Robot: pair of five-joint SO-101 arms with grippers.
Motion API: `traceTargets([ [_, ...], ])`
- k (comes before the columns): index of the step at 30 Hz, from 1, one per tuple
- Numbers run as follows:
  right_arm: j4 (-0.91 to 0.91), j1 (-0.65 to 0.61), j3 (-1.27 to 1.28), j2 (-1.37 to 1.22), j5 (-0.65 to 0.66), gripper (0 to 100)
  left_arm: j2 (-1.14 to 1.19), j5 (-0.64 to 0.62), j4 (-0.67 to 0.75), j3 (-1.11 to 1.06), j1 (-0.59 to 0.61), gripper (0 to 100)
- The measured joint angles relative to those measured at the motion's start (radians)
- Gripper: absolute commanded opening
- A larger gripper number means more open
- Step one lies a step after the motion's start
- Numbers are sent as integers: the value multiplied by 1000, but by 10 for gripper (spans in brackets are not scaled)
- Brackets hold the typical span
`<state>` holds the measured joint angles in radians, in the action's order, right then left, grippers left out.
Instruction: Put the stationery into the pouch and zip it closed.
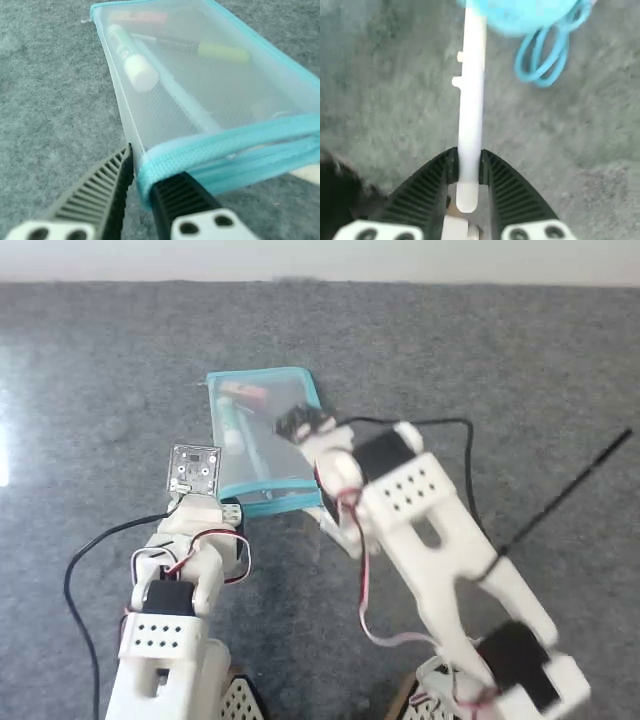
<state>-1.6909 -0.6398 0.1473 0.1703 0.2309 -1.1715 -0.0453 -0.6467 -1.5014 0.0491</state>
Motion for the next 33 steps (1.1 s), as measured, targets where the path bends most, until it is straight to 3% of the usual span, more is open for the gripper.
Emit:
traceTargets([
  [5,-64,3,-143,-87,-6,8,0,0,0,0,0,12],
  [12,-66,3,-83,-58,60,8,0,0,0,0,0,12],
  [24,-66,2,28,384,83,8,0,0,0,0,0,12],
  [33,-66,2,28,470,49,8,0,0,2,0,0,12],
])
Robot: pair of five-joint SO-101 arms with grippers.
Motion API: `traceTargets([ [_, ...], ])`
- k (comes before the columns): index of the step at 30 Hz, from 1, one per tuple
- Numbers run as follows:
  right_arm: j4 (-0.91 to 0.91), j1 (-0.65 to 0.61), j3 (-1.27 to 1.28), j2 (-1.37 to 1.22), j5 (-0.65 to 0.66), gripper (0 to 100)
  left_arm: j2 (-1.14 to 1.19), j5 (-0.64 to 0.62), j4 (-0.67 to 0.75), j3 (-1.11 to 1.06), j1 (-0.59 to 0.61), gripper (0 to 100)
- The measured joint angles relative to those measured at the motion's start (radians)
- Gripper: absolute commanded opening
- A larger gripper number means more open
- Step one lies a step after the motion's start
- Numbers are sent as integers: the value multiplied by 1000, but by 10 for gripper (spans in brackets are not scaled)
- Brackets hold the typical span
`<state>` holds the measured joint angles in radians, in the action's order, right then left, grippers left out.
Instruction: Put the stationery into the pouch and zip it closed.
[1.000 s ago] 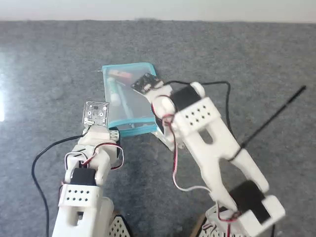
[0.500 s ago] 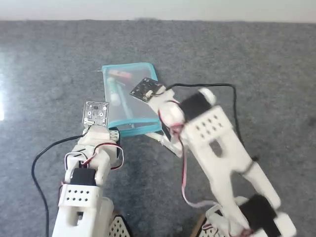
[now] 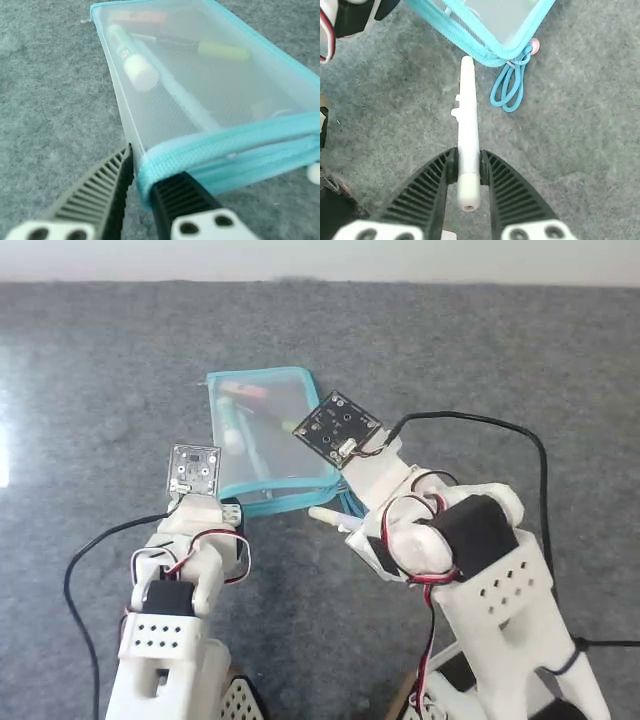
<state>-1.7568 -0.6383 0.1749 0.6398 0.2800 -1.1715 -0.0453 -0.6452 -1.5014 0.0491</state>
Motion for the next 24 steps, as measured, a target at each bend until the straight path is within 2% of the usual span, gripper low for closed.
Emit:
traceTargets([
  [12,0,-2,-29,140,-26,8,0,0,14,0,0,12],
  [16,9,-64,-14,141,-43,8,0,0,14,0,0,12],
  [24,153,-106,107,75,-52,8,0,0,14,0,0,12],
])
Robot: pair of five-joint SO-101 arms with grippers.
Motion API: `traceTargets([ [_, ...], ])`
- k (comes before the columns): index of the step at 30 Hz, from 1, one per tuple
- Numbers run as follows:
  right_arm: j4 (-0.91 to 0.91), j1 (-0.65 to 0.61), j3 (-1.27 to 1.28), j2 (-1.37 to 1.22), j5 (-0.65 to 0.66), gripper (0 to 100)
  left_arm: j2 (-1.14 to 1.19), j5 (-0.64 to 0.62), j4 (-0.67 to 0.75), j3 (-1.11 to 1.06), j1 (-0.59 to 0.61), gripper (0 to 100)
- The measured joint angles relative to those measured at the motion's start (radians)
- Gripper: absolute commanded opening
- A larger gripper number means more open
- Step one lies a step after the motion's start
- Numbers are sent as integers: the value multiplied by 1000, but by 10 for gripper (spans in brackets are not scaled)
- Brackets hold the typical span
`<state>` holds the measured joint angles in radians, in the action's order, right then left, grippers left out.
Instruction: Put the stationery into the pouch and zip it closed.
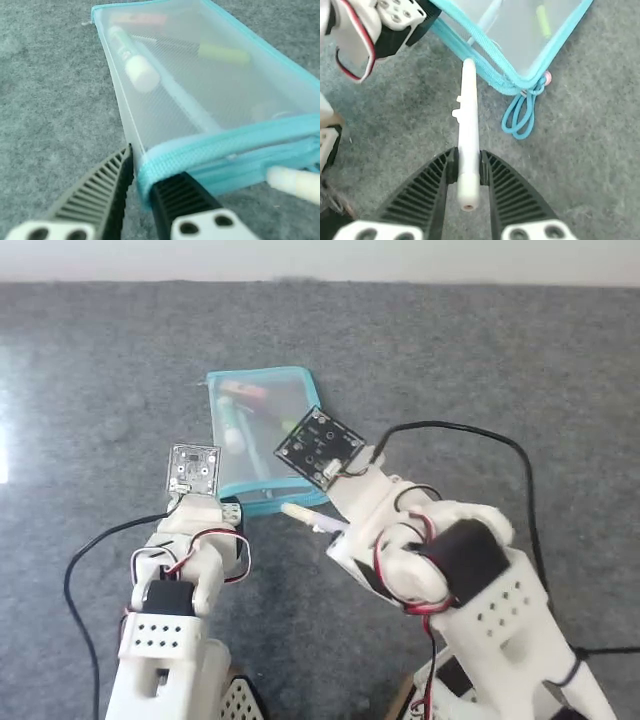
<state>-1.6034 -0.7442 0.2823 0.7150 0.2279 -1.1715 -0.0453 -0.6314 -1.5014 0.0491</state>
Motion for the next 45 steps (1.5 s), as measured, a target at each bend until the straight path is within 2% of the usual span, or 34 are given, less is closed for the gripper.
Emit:
traceTargets([
  [10,184,-2,74,-5,-61,8,0,0,0,0,0,12],
  [31,419,-5,276,-17,-144,8,0,0,0,0,0,12],
  [37,509,-6,296,-178,-157,8,0,0,0,0,0,12],
  [43,681,-6,296,-331,-269,15,0,0,0,0,0,12],
  [45,750,-6,296,-347,-315,58,0,0,0,0,0,12],
])
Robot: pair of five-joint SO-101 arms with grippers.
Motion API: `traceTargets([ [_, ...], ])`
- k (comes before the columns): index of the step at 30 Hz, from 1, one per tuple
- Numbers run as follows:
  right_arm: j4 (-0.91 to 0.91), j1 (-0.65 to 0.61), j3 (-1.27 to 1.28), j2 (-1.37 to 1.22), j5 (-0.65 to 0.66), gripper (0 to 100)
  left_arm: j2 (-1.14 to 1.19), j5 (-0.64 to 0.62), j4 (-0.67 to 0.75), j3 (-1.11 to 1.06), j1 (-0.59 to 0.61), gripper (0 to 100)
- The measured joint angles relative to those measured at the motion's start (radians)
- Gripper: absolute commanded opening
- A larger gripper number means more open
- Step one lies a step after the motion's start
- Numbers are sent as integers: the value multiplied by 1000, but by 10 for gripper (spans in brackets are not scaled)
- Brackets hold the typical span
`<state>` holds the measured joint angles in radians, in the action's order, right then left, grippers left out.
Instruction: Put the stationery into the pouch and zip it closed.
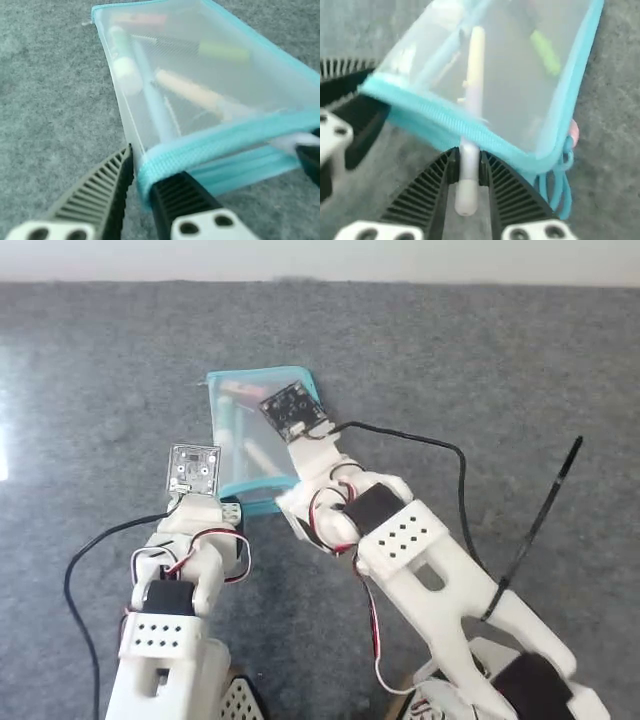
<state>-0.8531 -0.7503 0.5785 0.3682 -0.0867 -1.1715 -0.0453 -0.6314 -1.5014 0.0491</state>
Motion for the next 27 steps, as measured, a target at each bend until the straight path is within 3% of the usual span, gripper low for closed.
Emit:
traceTargets([
  [6,123,-6,0,-51,-68,355,0,-8,5,0,0,12],
  [9,123,-9,-2,-54,-57,434,0,-6,9,0,-9,12],
  [14,6,43,-11,-25,-2,446,0,-2,3,0,2,12],
  [20,-157,189,-25,253,6,446,0,0,3,-2,2,12],
  [24,-141,287,68,425,6,446,0,0,2,5,3,12],
  [27,-32,310,216,451,6,446,2,0,-74,87,23,12],
])
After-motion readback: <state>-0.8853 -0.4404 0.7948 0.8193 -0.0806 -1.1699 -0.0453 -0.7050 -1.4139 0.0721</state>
